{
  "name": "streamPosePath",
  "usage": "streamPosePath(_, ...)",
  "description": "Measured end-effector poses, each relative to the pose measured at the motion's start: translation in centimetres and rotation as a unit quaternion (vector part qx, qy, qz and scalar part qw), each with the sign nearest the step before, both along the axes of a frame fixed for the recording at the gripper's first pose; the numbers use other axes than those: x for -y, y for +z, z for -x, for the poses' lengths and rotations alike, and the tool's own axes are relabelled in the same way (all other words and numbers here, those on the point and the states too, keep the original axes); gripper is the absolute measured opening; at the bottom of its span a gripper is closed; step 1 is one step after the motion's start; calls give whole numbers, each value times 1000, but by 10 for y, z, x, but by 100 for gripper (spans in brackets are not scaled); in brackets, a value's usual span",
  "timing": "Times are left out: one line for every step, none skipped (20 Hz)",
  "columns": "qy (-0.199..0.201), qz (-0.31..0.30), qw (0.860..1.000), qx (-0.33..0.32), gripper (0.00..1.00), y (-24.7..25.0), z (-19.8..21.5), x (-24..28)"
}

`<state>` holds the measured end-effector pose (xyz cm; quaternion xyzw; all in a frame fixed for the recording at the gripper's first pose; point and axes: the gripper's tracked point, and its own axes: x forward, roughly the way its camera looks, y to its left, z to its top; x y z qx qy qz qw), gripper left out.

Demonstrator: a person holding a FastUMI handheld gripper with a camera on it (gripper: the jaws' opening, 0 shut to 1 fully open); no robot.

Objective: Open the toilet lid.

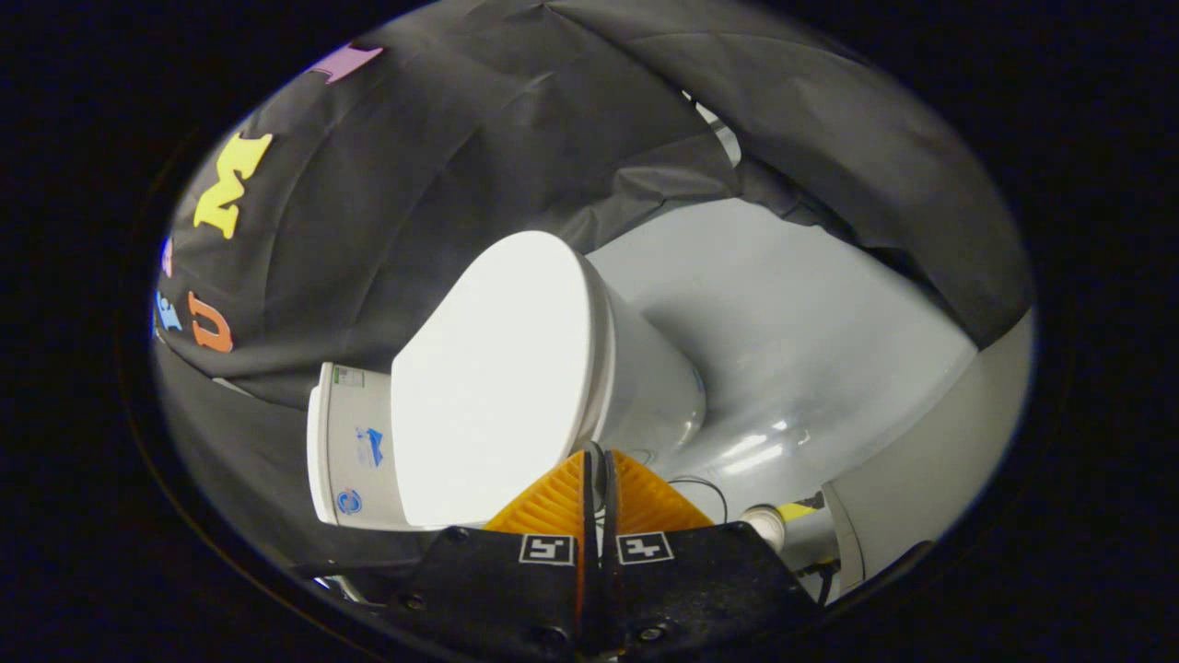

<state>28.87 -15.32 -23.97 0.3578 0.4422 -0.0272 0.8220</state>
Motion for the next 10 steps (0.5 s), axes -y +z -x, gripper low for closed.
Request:
streamPosePath(-3,2,1000,-9,4,-3,3,1)
streamPosePath(-5,4,1000,-13,4,-7,0,1)
streamPosePath(-4,13,1000,-16,6,-11,0,3)
streamPosePath(-3,21,1000,-18,7,-15,-1,5)
streamPosePath(-8,20,1000,-22,7,-17,-1,6)
streamPosePath(-21,6,999,-28,8,-18,-3,8)
streamPosePath(-34,-11,999,-36,8,-20,-4,6)
streamPosePath(-40,-20,998,-43,8,-25,-4,5)
streamPosePath(-37,-25,998,-46,15,-31,-1,5)
streamPosePath(-33,-27,998,-47,18,-33,-2,5)
